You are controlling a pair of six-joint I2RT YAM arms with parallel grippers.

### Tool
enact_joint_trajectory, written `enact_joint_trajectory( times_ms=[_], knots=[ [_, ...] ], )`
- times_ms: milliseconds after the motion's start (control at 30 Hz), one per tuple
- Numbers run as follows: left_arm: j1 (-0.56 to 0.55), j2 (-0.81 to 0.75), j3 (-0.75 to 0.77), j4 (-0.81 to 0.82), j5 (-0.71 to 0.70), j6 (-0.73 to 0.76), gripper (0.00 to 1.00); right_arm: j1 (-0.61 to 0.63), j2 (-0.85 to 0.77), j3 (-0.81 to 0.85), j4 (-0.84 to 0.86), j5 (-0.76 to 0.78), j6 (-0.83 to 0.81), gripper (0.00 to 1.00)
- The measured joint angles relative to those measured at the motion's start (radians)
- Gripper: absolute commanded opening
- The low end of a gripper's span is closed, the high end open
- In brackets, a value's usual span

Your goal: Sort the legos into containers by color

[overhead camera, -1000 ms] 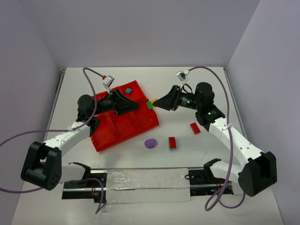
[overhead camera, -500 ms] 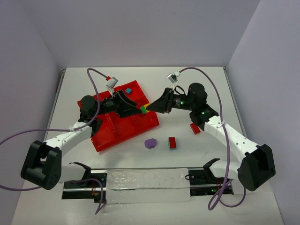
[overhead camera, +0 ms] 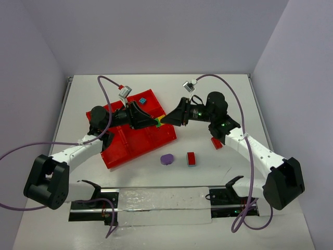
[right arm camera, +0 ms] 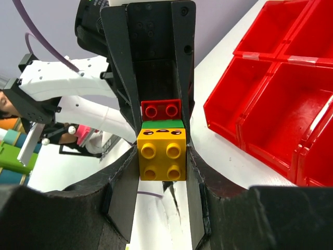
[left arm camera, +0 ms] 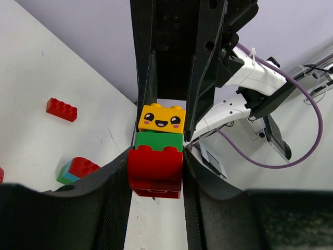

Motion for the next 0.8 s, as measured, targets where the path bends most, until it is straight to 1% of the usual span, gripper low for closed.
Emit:
enact_joint_trajectory(
  times_ms=[33, 67, 233, 400, 500, 600, 800],
  knots=[
    [0.0, 0.0, 0.0, 0.0, 0.0, -0.003, 0.01, 0.0, 0.0, 0.0, 0.0, 0.0, -0.002, 0.06],
    [0.0, 0.0, 0.0, 0.0, 0.0, -0.005, 0.0, 0.0, 0.0, 0.0, 0.0, 0.0, -0.003, 0.06],
    [0.001, -0.004, 0.0, -0.014, -0.003, -0.002, 0.0, 0.0, 0.0, 0.0, -0.009, 0.007, -0.015, 0.06],
    [0.01, -0.031, 0.0, -0.099, -0.012, 0.062, 0.0, 0.0, -0.013, 0.0, -0.06, 0.049, -0.04, 0.06],
    [0.032, -0.07, 0.0, -0.169, -0.011, 0.103, 0.0, -0.009, -0.037, 0.0, -0.12, 0.095, -0.076, 0.06],
    [0.079, -0.119, 0.0, -0.224, -0.011, 0.138, 0.0, -0.023, -0.055, 0.004, -0.188, 0.153, -0.115, 0.06],
    [0.184, -0.207, 0.003, -0.422, -0.047, 0.229, 0.0, -0.022, -0.038, 0.066, -0.362, 0.336, -0.179, 0.07]
  ],
)
